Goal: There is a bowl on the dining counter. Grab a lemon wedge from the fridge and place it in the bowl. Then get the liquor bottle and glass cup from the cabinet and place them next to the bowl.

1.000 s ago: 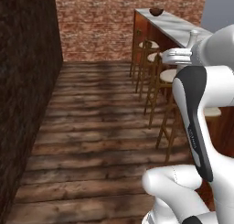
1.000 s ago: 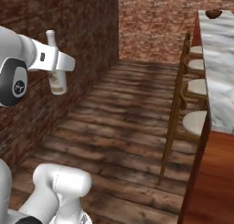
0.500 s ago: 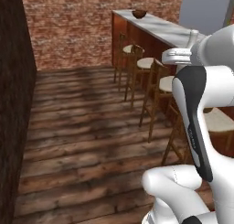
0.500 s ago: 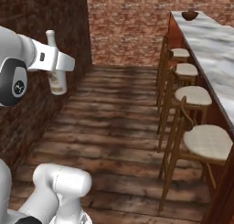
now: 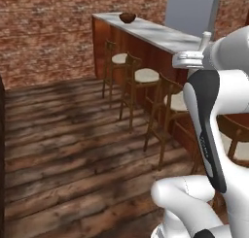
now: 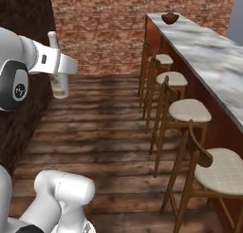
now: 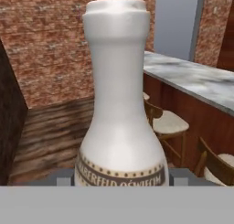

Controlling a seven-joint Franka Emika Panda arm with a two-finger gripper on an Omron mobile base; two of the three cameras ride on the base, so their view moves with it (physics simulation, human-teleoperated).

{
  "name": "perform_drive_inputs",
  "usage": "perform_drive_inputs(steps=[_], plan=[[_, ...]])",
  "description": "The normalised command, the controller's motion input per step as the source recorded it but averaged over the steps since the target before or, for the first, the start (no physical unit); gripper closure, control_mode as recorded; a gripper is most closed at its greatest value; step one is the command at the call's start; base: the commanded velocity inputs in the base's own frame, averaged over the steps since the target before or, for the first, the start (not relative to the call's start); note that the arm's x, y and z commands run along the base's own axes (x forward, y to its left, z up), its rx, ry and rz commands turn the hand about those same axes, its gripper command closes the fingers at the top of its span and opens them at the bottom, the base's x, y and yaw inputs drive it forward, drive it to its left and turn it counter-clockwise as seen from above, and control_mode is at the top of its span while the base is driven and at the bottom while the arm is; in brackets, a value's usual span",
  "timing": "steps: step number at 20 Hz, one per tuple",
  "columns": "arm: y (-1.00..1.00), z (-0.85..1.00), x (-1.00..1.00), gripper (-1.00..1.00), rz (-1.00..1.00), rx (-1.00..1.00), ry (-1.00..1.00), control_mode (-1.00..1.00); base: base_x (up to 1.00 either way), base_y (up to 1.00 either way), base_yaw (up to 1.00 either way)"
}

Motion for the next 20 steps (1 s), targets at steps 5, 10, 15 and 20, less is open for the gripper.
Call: perform_drive_inputs(steps=[5, 10, 15, 20], plan=[[0.0, 0.0, 0.0, 1.0, 0.0, 0.0, 0.0, 1.0, 0.96, 0.59, -0.35], [0.0, 0.0, 0.0, 1.0, 0.0, 0.0, 0.0, 1.0, 0.93, 0.64, -0.35], [0.0, 0.0, 0.0, 1.0, 0.0, 0.0, 0.0, 1.0, 0.9, 0.74, -0.34], [0.0, 0.0, 0.0, 1.0, 0.0, 0.0, 0.0, 1.0, 0.8, 0.76, -0.32]])
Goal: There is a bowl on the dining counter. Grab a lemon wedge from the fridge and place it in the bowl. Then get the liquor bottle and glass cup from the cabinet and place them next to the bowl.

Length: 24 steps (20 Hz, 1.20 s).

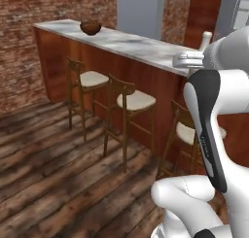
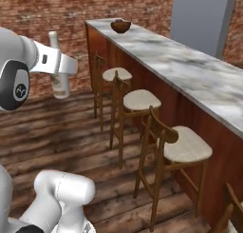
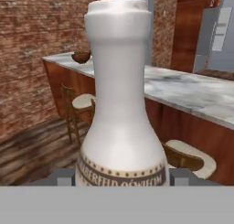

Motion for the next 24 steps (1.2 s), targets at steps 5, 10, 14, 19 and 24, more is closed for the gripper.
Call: perform_drive_inputs(steps=[5, 10, 14, 19, 24], plan=[[0.0, 0.0, 0.0, 1.0, 0.0, 0.0, 0.0, 1.0, 0.73, 0.83, -0.32], [0.0, 0.0, 0.0, 1.0, 0.0, 0.0, 0.0, 1.0, 0.69, 0.82, -0.33], [0.0, 0.0, 0.0, 1.0, 0.0, 0.0, 0.0, 1.0, 0.69, 0.81, -0.33], [0.0, 0.0, 0.0, 1.0, 0.0, 0.0, 0.0, 1.0, 0.65, 0.8, -0.32], [0.0, 0.0, 0.0, 1.0, 0.0, 0.0, 0.0, 1.0, 0.61, 0.75, -0.31]])
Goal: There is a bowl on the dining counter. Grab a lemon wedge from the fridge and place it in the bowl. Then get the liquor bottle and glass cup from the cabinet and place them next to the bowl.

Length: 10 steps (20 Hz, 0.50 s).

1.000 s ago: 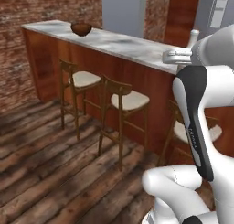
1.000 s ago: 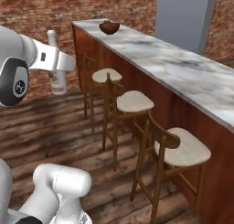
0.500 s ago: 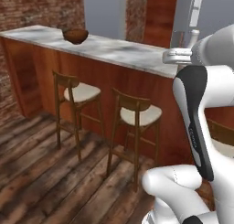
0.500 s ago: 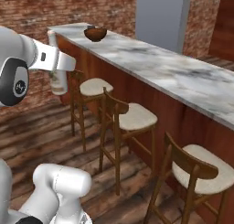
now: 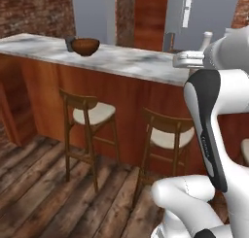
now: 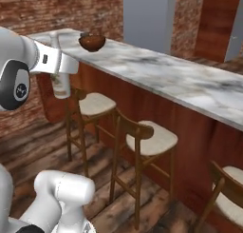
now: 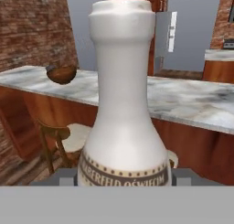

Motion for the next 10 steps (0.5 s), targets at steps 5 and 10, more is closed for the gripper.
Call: perform_drive_inputs(steps=[5, 10], plan=[[0.0, 0.0, 0.0, 1.0, 0.0, 0.0, 0.0, 1.0, 0.61, 0.71, -0.31], [0.0, 0.0, 0.0, 1.0, 0.0, 0.0, 0.0, 1.0, 0.64, 0.7, -0.31]])
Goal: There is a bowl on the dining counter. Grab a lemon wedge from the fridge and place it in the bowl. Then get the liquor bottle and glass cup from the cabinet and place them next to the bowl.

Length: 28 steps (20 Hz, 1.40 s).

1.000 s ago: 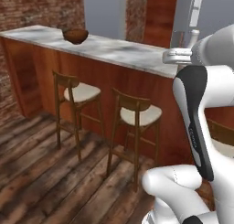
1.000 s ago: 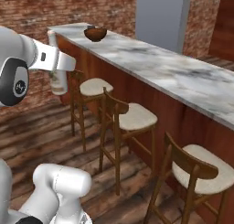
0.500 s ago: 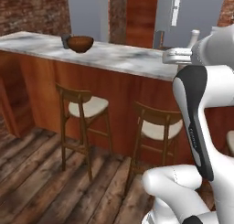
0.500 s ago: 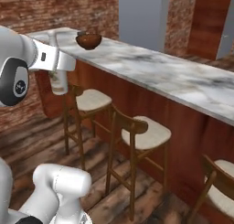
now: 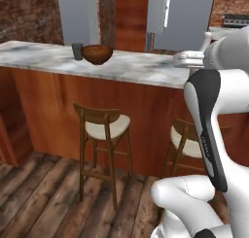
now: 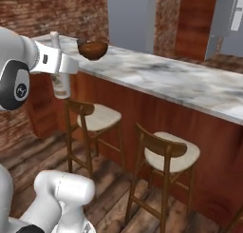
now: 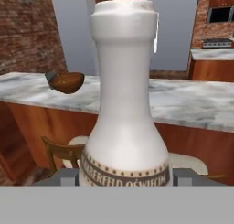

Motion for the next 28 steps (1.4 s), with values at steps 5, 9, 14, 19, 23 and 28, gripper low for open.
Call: perform_drive_inputs(steps=[5, 9, 14, 19, 23, 28], plan=[[0.0, 0.0, 0.0, 1.0, 0.0, 0.0, 0.0, 1.0, 0.63, 0.65, -0.31], [0.0, 0.0, 0.0, 1.0, 0.0, 0.0, 0.0, 1.0, 0.64, 0.48, -0.28], [0.0, 0.0, 0.0, 1.0, 0.0, 0.0, 0.0, 1.0, 0.7, 0.27, -0.24], [0.0, 0.0, 0.0, 1.0, 0.0, 0.0, 0.0, 1.0, 0.78, 0.21, -0.22], [0.0, 0.0, 0.0, 1.0, 0.0, 0.0, 0.0, 1.0, 0.78, 0.29, -0.24], [0.0, 0.0, 0.0, 1.0, 0.0, 0.0, 0.0, 1.0, 0.8, 0.34, -0.26]])
